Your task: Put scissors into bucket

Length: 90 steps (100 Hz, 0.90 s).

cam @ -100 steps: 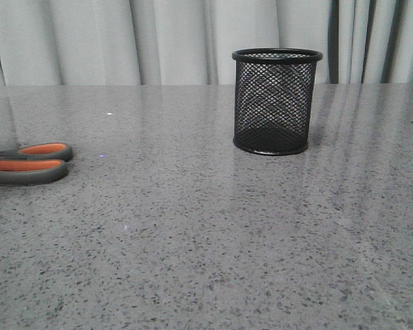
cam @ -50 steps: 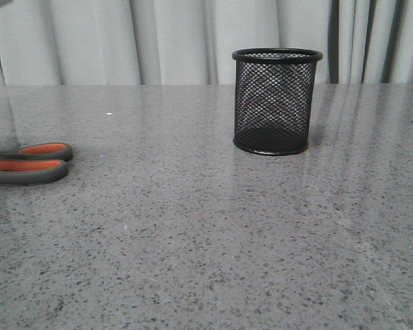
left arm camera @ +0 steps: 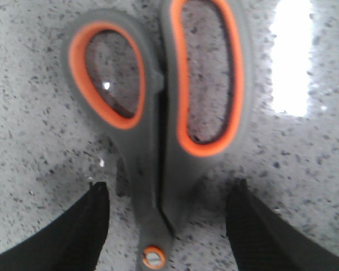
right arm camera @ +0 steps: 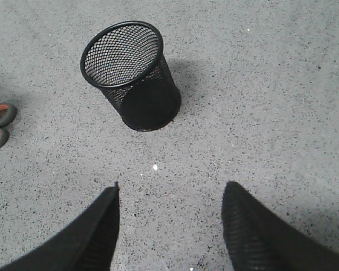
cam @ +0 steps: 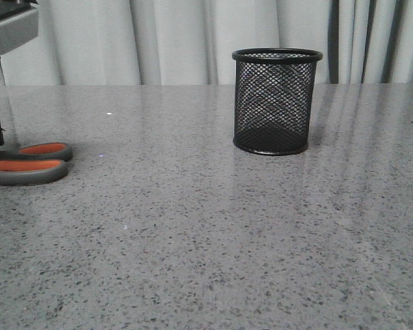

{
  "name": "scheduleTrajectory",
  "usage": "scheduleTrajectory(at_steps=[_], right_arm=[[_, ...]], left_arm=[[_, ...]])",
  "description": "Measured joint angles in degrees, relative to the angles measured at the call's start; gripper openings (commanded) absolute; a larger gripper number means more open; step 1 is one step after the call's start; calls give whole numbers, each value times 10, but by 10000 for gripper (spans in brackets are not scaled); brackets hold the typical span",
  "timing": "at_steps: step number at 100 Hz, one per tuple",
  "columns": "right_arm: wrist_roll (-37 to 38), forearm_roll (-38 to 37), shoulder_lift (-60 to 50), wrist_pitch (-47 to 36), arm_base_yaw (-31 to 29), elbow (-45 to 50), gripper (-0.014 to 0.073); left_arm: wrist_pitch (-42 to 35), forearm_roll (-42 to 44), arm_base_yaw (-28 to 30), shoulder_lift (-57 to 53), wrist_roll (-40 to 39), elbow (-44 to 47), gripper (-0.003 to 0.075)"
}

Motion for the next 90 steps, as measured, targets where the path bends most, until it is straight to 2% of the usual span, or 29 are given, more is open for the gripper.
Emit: scheduleTrajectory(at_steps=[30,75,82,90], right_arm=[[0,0,0,0,0,0,365],[0,0,0,9,0,0,365],[0,0,0,9,0,0,365],[0,0,0,9,0,0,365]], left_arm=[[85,-18,0,66,0,-74,420],[103,-18,0,84,0,-90,419],[103,-18,0,84,0,-90,400],[103,-18,0,84,0,-91,335]])
